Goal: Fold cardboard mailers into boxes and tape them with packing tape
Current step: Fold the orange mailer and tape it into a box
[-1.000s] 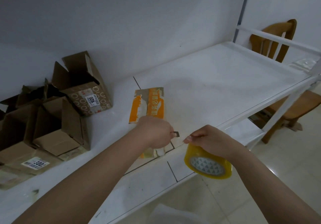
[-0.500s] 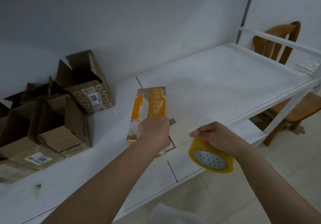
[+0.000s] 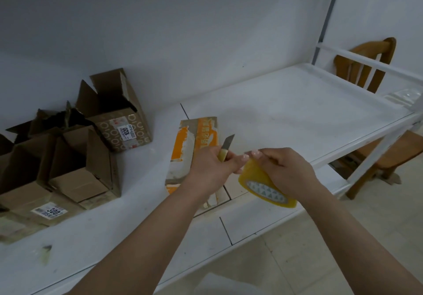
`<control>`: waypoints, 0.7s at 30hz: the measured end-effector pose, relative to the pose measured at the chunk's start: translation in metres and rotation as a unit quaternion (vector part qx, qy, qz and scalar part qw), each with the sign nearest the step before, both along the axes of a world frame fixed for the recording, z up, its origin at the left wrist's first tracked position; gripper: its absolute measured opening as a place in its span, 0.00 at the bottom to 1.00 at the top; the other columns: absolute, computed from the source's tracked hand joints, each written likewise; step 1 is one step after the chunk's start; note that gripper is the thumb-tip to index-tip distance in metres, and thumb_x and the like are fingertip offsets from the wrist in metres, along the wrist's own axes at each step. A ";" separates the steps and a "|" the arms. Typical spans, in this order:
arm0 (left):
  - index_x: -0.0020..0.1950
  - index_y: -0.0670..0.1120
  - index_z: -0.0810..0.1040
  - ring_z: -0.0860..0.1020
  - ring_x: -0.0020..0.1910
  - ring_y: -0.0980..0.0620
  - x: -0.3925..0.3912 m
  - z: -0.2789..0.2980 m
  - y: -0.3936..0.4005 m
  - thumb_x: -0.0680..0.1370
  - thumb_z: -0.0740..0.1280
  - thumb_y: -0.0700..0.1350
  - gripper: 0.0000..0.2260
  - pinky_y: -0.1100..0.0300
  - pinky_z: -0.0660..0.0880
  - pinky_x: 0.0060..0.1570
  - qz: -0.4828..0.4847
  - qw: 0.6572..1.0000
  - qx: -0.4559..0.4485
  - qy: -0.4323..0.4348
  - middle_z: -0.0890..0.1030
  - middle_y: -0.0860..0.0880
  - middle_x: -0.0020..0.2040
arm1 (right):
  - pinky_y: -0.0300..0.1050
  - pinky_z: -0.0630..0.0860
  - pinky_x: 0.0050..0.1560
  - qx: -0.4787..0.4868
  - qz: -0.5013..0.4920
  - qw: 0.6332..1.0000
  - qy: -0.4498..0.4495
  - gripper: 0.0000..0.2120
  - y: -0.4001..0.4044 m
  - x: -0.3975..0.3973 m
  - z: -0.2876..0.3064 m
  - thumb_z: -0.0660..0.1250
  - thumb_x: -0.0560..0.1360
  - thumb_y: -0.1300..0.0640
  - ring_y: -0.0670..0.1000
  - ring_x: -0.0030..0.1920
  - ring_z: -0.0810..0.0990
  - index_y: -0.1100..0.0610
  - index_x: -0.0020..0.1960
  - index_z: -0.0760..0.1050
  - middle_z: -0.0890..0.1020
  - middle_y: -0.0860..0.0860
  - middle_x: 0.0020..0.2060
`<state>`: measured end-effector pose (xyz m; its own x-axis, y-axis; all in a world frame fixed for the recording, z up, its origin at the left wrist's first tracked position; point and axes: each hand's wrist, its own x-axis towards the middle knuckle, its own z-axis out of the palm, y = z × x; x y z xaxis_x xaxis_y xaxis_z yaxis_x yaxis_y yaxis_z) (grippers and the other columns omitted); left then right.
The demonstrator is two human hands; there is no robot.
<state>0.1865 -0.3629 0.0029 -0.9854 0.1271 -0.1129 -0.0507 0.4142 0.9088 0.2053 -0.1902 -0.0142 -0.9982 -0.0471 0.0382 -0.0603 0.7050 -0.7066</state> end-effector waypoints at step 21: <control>0.53 0.42 0.78 0.80 0.51 0.41 -0.011 -0.047 -0.166 0.80 0.63 0.49 0.11 0.49 0.75 0.52 0.228 0.938 -0.260 -0.011 0.83 0.42 0.48 | 0.53 0.63 0.66 0.224 -0.116 0.967 0.026 0.19 -0.007 -0.059 -0.092 0.68 0.76 0.57 0.63 0.63 0.72 0.56 0.66 0.74 0.81 0.58 0.57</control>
<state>0.1760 -0.5291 -0.0444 -0.9206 -0.3852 -0.0643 -0.3472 0.7319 0.5864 0.1464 -0.1967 -0.1059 -0.9810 0.1549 0.1169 0.1090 0.9383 -0.3281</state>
